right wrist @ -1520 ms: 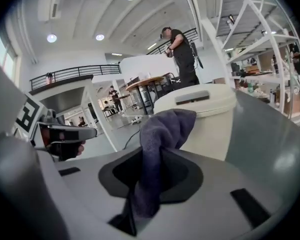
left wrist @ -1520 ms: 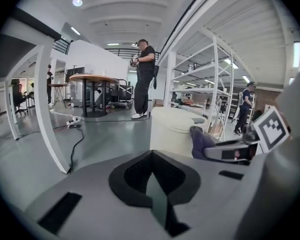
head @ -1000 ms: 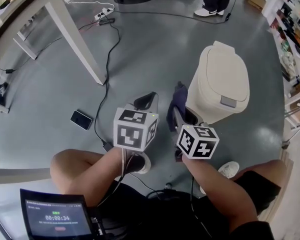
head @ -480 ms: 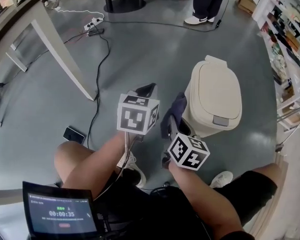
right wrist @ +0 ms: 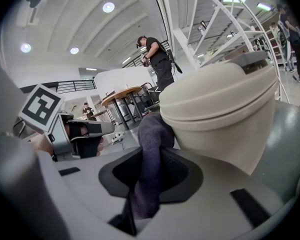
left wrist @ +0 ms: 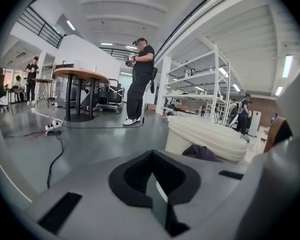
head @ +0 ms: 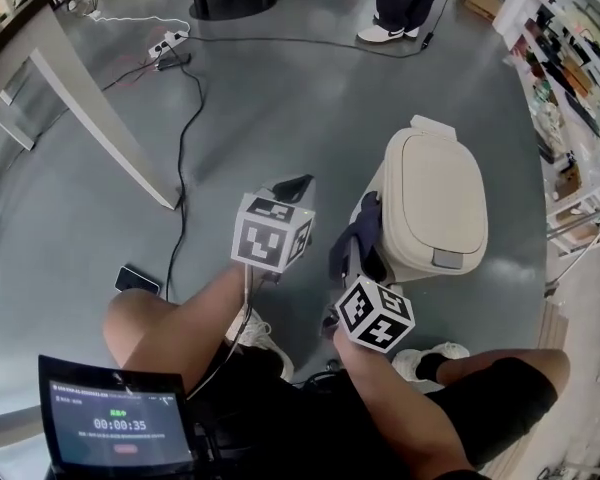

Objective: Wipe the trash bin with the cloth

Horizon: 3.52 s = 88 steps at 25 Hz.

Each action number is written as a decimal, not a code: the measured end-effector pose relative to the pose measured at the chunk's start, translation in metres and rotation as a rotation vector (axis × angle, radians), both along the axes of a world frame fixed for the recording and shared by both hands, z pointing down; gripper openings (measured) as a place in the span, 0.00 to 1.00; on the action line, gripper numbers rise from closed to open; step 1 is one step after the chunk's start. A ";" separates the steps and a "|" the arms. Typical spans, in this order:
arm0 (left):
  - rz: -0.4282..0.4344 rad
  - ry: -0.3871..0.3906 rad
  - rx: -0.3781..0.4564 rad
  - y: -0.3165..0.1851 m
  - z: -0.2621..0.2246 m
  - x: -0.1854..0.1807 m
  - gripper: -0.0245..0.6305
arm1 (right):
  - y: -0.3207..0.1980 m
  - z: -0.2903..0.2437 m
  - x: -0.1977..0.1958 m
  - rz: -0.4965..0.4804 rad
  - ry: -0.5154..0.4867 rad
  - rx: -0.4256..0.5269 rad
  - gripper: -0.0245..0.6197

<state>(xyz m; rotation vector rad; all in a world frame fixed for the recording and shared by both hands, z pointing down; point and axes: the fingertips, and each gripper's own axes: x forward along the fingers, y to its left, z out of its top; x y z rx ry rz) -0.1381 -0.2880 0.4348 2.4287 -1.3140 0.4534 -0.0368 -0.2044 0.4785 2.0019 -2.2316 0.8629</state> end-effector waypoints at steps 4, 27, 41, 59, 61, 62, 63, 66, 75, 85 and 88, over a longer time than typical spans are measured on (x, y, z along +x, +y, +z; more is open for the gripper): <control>-0.003 0.083 -0.067 0.003 0.005 0.000 0.03 | -0.005 0.008 0.005 0.056 0.005 -0.003 0.18; 0.024 -0.036 -0.126 0.003 0.093 -0.005 0.03 | -0.008 0.204 0.021 0.247 -0.001 -0.317 0.18; 0.016 -0.027 -0.078 0.002 0.088 -0.012 0.03 | -0.015 0.229 0.011 0.165 0.045 -0.359 0.18; -0.023 0.008 -0.004 -0.010 0.063 -0.042 0.03 | -0.069 0.032 -0.024 0.196 -0.206 0.013 0.18; -0.010 0.004 0.004 -0.008 0.062 -0.038 0.03 | -0.071 0.023 -0.020 0.208 -0.241 0.017 0.18; -0.009 -0.002 0.007 -0.008 0.063 -0.037 0.03 | -0.073 0.019 -0.017 0.213 -0.260 0.015 0.18; -0.012 -0.011 0.010 -0.010 0.063 -0.038 0.03 | -0.074 0.015 -0.015 0.218 -0.275 0.015 0.18; -0.013 -0.037 -0.001 -0.010 0.068 -0.036 0.03 | -0.078 0.006 -0.009 0.228 -0.284 0.036 0.18; 0.021 -0.027 0.000 -0.003 0.066 -0.022 0.03 | -0.077 0.025 0.008 0.302 -0.318 -0.015 0.18; -0.020 -0.028 0.005 -0.005 0.064 -0.028 0.03 | -0.087 0.088 0.017 0.365 -0.342 -0.150 0.18; -0.019 -0.021 -0.001 -0.004 0.063 -0.027 0.03 | -0.086 0.110 0.018 0.378 -0.341 -0.193 0.18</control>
